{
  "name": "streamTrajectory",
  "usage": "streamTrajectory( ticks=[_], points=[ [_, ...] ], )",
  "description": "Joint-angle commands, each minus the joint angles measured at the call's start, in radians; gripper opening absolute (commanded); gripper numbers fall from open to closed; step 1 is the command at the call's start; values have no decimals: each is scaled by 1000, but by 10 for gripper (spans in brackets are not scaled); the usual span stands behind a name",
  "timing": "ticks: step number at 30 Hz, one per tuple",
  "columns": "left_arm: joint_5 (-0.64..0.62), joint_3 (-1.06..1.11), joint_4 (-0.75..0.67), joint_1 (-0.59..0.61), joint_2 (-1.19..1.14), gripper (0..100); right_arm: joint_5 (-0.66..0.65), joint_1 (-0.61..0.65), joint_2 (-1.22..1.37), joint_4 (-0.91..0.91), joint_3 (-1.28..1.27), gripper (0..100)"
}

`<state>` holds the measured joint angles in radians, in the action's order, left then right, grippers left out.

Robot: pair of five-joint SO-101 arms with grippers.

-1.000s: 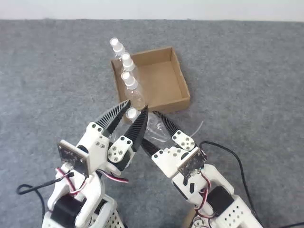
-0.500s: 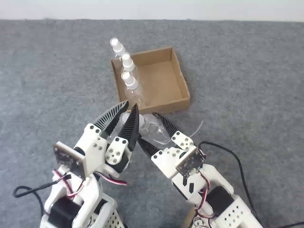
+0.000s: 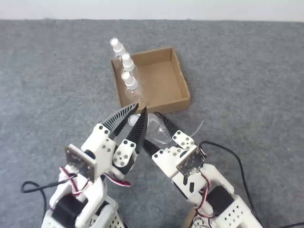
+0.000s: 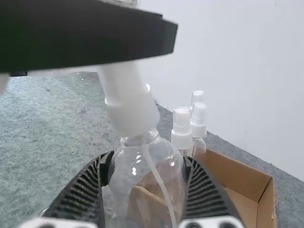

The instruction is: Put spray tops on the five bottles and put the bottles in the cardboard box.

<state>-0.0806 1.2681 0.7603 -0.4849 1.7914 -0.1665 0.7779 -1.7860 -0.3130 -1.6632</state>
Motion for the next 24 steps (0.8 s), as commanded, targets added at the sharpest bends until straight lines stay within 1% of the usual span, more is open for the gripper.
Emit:
streamTrajectory(
  ticks=[1,3,5,7,11,18,20,24],
  points=[
    [9,5,-15,-5,3,21,9,-8,-30,-2,-21,7],
    [6,5,-15,-2,3,54,9,-8,-30,-4,-21,7],
    [6,5,-14,3,3,113,9,-8,-30,-4,-21,7],
    [5,2,0,5,6,150,9,-8,-30,-15,-21,7],
    [5,-27,23,3,9,152,9,-8,-30,-54,-21,7],
    [5,-174,146,9,9,155,9,-8,-28,-67,-21,7],
    [5,-202,164,41,9,155,9,-8,-28,-67,-21,7],
    [5,-222,153,130,9,155,9,-8,-27,-67,-21,7]
  ],
)
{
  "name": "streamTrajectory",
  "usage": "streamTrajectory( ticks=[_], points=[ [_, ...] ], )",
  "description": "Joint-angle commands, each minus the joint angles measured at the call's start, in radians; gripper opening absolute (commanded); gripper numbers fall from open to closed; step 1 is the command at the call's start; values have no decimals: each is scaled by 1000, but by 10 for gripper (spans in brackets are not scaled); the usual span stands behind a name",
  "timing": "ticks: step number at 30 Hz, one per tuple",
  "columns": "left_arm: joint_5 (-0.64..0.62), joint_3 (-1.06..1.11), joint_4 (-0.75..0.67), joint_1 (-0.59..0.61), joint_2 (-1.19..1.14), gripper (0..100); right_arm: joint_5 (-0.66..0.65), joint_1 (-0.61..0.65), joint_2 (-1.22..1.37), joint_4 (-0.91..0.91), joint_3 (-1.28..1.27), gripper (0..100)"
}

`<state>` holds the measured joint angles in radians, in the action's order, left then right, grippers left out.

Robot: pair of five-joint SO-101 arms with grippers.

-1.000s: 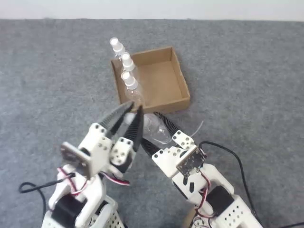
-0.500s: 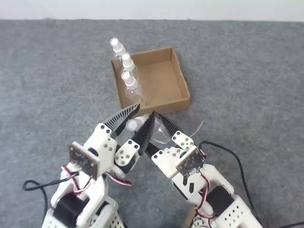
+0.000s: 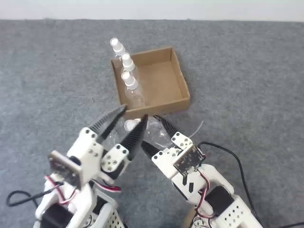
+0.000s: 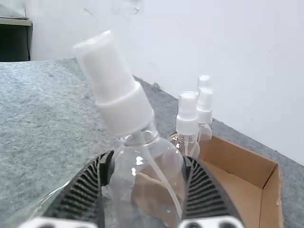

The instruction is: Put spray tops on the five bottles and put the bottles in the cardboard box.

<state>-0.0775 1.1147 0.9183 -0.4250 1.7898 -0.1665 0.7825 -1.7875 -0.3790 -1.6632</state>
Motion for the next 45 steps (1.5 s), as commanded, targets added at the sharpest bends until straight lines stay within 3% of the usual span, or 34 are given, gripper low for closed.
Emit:
streamTrajectory(
  ticks=[1,16,23,32,45],
  points=[
    [2,-71,-11,89,11,155,9,-13,-25,-1,-21,7],
    [-60,-74,-61,310,11,152,9,-15,-27,-44,-21,7],
    [-181,18,-46,427,11,152,9,-15,-27,-44,-21,7],
    [-190,162,-115,425,11,152,9,-8,-28,-31,-21,7],
    [-120,248,-115,203,11,152,11,-7,-30,-35,-21,7]
  ],
)
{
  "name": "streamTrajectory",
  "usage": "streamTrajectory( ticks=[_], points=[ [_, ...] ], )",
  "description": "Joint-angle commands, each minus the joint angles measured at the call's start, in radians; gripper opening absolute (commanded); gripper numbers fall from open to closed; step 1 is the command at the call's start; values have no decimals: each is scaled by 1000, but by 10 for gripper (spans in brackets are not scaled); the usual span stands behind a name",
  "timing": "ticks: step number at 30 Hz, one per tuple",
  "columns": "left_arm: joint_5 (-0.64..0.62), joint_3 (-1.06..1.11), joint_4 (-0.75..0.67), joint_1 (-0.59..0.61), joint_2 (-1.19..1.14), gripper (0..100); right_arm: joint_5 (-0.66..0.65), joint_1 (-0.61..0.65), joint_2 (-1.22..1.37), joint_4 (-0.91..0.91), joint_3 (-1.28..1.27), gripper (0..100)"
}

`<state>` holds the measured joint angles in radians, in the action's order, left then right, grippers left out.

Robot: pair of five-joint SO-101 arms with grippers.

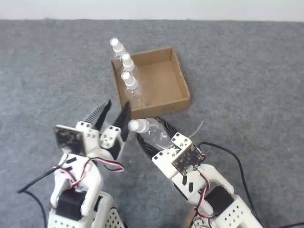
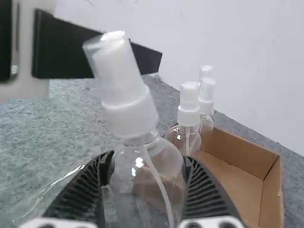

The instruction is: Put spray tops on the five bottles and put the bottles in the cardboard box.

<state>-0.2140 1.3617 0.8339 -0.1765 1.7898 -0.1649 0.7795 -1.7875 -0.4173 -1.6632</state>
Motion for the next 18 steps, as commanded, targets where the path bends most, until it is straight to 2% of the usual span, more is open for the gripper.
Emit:
streamTrajectory(
  ticks=[1,6,12,18],
  points=[
    [17,5,-31,-55,9,152,9,-4,-30,4,-21,7],
    [21,30,-31,-121,6,152,9,-4,-30,-2,-21,7],
    [92,48,-26,-196,5,152,9,-4,-30,-2,-21,7],
    [97,51,-23,-210,5,152,9,-4,-30,-4,-21,7]
  ],
)
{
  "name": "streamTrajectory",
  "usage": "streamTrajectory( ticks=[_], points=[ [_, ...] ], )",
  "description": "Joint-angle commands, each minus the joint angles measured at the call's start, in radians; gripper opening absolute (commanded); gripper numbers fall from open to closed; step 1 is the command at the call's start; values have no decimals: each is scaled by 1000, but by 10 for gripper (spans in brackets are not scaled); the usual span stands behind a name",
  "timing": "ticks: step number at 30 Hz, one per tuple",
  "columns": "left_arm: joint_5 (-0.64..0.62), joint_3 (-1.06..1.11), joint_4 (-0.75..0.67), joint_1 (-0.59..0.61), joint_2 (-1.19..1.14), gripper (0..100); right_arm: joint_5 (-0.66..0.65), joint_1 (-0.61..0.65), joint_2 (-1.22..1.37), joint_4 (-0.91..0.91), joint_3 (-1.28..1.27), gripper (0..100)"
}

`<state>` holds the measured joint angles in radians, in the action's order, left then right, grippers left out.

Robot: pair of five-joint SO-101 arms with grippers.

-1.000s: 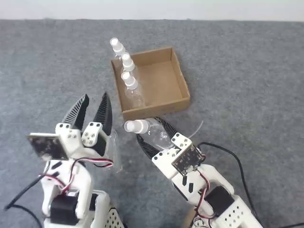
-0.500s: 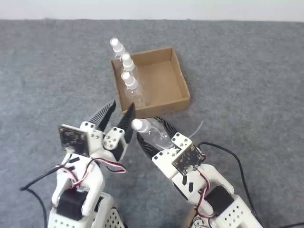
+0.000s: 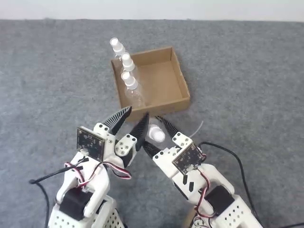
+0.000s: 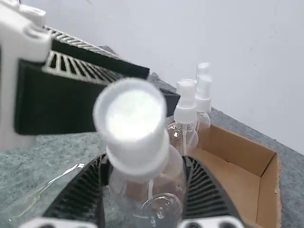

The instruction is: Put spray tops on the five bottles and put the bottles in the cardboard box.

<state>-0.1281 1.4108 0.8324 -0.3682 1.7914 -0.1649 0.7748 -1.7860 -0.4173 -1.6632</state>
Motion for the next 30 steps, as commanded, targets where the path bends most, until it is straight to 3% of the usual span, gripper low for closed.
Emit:
streamTrajectory(
  ticks=[1,10,15,21,26,30],
  points=[
    [11,1,-21,-14,6,151,9,-1,-31,-4,-21,7],
    [3,-107,26,94,9,151,8,-5,-22,-30,-21,7],
    [3,-203,123,100,9,151,8,-2,-22,-44,-21,6],
    [0,-225,133,144,9,151,9,-2,-21,-74,-14,6],
    [-17,-291,195,146,11,152,97,-5,-21,-150,40,6],
    [-12,-357,247,146,11,156,94,-5,-21,-154,41,6]
  ],
)
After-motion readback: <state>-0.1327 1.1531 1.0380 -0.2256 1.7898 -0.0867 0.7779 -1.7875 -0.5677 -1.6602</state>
